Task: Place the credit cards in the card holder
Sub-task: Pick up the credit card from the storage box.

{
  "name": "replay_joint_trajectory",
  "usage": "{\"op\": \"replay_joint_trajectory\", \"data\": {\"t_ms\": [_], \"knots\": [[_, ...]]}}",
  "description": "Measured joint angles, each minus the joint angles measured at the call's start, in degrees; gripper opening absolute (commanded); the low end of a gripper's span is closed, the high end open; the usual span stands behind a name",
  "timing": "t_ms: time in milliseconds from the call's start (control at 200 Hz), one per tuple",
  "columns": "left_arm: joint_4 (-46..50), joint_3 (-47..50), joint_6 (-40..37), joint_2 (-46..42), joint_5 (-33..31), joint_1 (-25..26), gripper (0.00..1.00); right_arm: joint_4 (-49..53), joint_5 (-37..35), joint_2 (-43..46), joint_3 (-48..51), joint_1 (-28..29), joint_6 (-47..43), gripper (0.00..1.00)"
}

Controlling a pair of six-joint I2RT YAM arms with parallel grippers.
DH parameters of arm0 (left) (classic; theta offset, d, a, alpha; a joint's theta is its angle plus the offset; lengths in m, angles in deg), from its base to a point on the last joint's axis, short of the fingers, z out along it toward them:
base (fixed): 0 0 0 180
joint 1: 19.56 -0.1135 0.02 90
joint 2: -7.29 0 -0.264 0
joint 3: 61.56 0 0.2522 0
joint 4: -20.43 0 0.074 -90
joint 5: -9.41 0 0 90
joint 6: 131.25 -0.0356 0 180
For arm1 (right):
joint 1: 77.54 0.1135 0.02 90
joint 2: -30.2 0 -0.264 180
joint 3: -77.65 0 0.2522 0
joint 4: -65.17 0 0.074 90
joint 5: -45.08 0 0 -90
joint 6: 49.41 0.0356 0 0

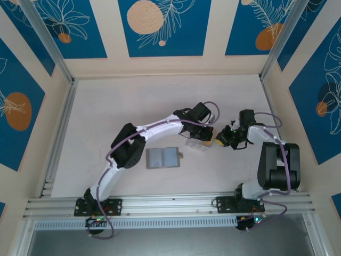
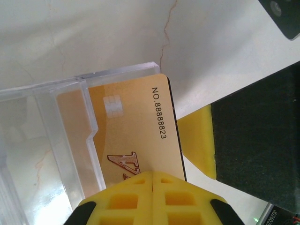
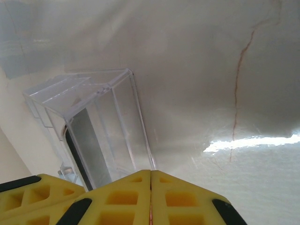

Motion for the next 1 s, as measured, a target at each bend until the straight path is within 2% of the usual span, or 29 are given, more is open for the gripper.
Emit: {"op": "replay_joint_trajectory", "data": {"t_ms": [345,605,995], "knots": [[-0.42,-0.02,1.09,0.0,2.56,0.0,0.0,0.59,-0.76,0.13,0.0,0.37,0.04,0.16],[-0.98,-0.09,1.57,0.22,4.04,0.02,0.0,3.43,-4.24,5.46,-0.07,0.04,0.44,0.18],[-2.67,-0.52,3.74,0.57,6.84,0.02,0.0,5.77,-5.9,7.58,-0.61,-0.46,0.39,0.23]]}}
